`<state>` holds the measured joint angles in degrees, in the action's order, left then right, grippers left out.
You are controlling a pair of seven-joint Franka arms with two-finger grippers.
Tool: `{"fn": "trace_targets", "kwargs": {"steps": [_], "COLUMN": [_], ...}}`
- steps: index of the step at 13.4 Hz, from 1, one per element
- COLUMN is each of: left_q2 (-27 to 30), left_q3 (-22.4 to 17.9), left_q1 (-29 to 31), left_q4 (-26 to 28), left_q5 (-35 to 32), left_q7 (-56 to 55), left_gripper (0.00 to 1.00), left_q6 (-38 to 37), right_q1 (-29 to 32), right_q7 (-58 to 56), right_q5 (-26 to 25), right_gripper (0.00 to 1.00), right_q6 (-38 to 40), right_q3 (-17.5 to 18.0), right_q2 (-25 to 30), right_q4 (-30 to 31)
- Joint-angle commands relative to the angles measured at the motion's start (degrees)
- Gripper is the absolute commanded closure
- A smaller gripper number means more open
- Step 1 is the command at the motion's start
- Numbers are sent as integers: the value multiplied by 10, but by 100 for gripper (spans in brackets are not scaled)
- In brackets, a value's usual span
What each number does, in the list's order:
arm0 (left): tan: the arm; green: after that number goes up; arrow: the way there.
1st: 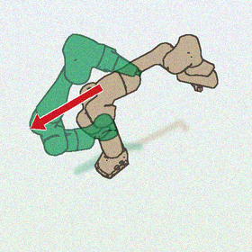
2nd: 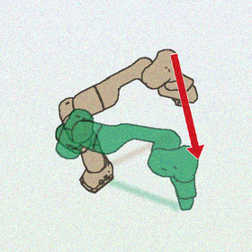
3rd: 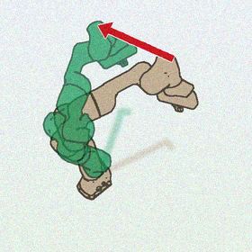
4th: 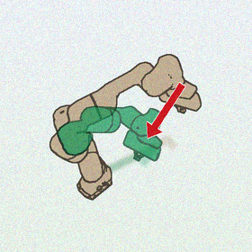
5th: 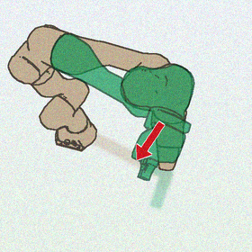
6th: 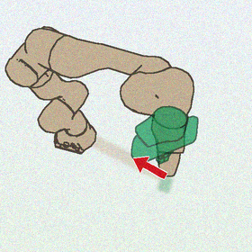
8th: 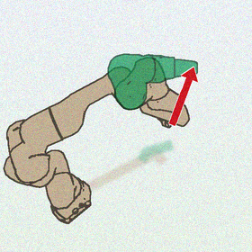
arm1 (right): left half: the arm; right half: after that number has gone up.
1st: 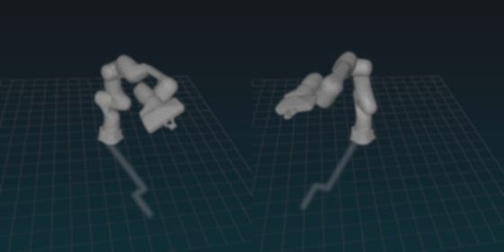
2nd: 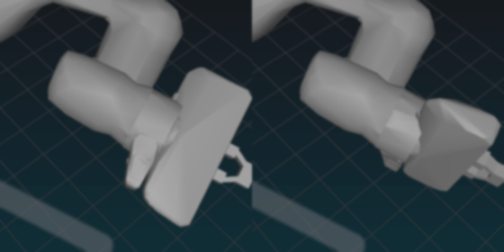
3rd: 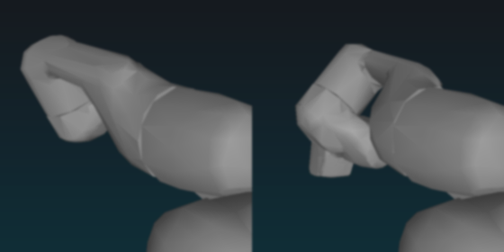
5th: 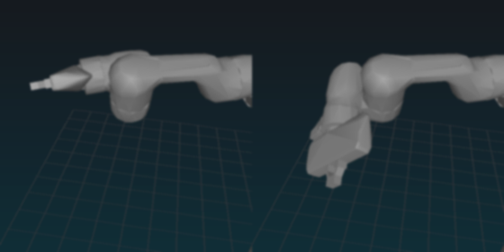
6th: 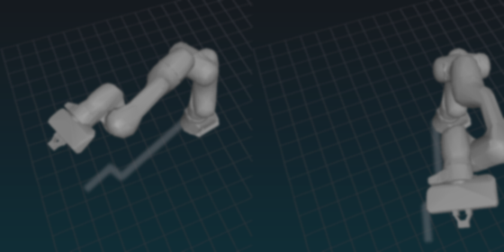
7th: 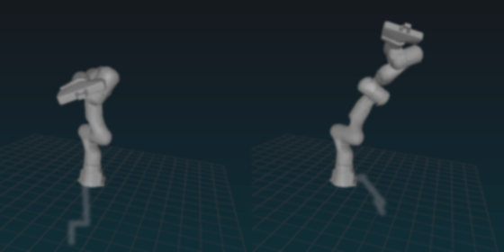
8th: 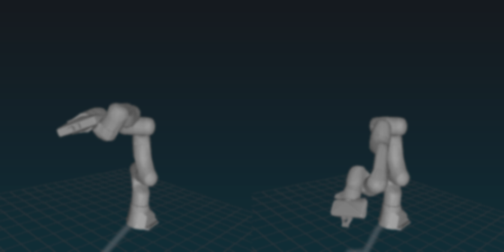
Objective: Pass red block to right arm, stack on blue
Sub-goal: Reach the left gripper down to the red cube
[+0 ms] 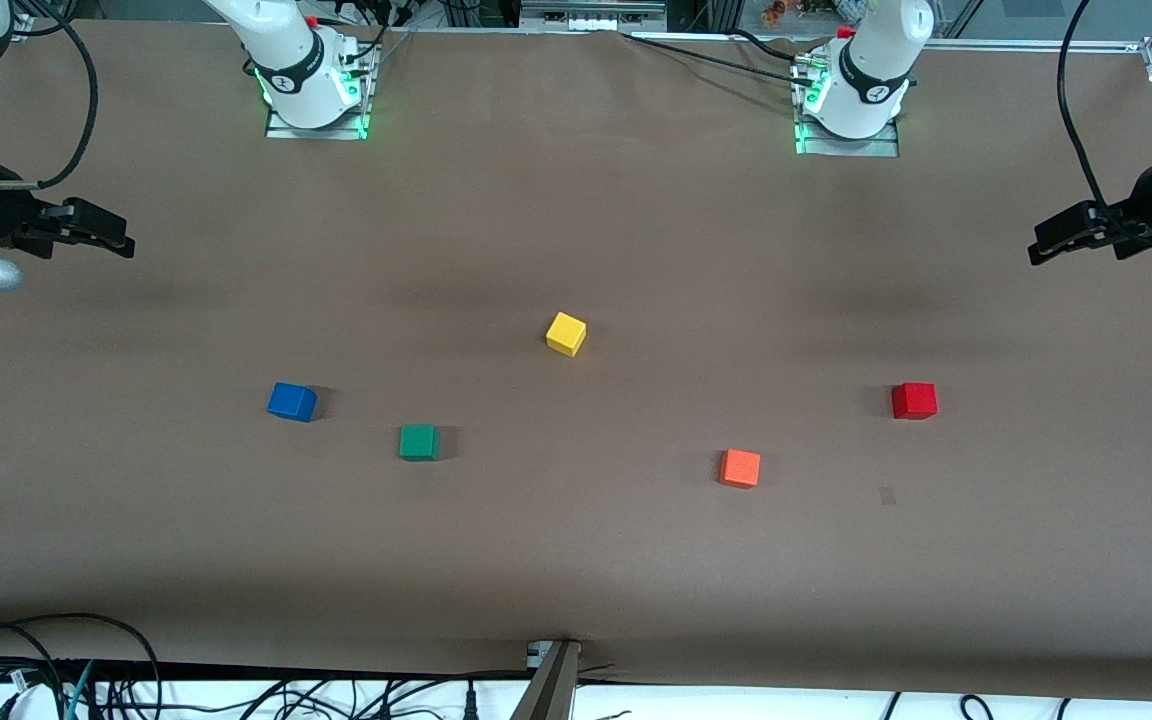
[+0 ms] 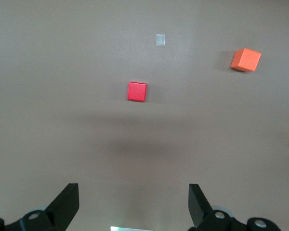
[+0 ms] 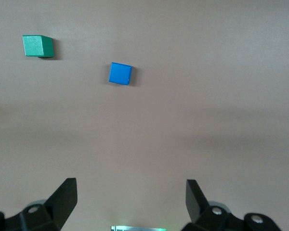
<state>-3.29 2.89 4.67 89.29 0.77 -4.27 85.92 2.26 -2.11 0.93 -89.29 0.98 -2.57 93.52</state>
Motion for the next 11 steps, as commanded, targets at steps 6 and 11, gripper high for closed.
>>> {"fn": "trace_targets", "kwargs": {"steps": [6,11], "left_q2": [-72,-101], "left_q3": [-1,0], "left_q1": [18,23], "left_q4": [26,170], "left_q5": [-13,-14], "left_q7": [-7,-12], "left_gripper": [0,0], "left_q6": [43,236], "right_q1": [1,1], "right_q7": [6,7], "right_q5": [0,0], "right_gripper": [0,0], "right_q6": [13,13], "right_q3": [2,2], "right_q2": [0,0], "right_q4": [-12,-12]}}
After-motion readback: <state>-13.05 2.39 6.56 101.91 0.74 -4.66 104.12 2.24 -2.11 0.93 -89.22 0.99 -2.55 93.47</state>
